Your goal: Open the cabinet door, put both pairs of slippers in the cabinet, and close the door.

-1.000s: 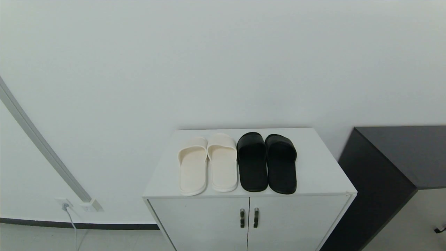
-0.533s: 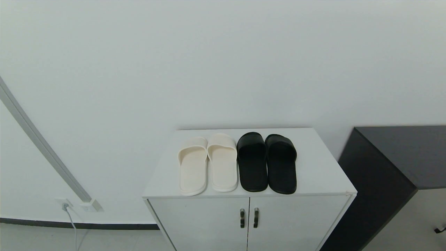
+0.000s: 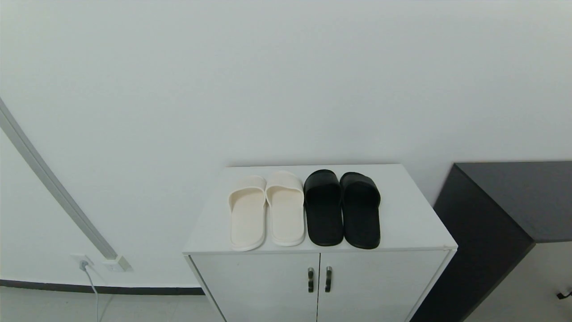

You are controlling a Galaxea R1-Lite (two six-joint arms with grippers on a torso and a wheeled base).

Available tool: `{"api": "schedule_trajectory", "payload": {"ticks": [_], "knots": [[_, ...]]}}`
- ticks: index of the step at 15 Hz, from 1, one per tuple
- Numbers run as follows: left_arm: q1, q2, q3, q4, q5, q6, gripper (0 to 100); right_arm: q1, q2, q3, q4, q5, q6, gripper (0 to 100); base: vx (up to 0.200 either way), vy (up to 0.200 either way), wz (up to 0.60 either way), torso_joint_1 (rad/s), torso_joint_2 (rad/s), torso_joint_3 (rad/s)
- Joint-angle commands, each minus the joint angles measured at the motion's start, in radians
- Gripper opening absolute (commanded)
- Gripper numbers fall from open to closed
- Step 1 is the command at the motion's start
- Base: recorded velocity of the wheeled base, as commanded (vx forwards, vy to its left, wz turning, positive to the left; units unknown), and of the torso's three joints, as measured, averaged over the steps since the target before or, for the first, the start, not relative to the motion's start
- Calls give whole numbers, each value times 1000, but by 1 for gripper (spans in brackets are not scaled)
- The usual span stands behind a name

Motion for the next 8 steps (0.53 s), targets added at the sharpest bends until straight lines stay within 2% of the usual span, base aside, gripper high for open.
{"api": "schedule_trajectory", "payload": {"ticks": [1,2,3,5,7,8], "knots": [[0,0,1,-1,0,0,0,57,359,-111,13,125,42,100,0,0,0,0,0,0],[0,-1,1,-1,0,1,0,61,423,-107,-34,144,42,100,0,0,0,0,0,0],[0,-1,0,-1,0,1,0,100,563,-94,-157,157,28,100,0,0,0,0,0,0],[0,0,0,-1,2,0,0,224,761,-94,-309,118,27,100,0,0,0,0,0,0],[0,-1,1,-1,0,0,0,328,893,-94,-424,17,30,100,0,0,0,0,0,0],[0,-1,0,0,0,0,0,476,994,-107,-521,-116,67,100,0,0,0,0,0,0]]}}
